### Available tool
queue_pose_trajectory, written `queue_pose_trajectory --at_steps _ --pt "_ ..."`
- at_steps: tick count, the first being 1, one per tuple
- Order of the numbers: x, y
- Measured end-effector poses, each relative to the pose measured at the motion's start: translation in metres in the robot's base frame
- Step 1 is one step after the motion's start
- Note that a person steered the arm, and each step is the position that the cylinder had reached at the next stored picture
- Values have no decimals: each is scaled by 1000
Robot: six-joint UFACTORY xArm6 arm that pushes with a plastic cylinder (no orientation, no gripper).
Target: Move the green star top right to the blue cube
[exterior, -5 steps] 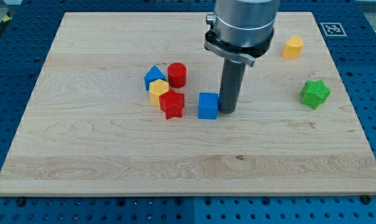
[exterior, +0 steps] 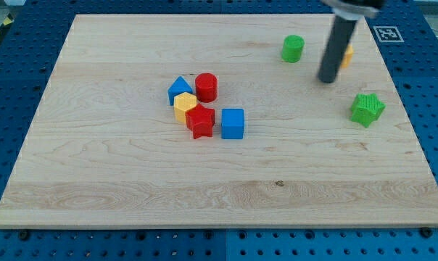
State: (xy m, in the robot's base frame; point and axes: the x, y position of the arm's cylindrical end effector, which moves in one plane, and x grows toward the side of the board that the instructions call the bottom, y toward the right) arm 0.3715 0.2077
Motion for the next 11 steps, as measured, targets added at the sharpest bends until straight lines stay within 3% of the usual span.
queue_pose_trajectory --at_steps 1,2,3,5,6,8,10,11 --pt "7 74" --pt "42 114" --pt "70 99" --pt "70 -38" --pt "70 -27" --pt "122 -4" --pt "98 -81" --pt "98 -75"
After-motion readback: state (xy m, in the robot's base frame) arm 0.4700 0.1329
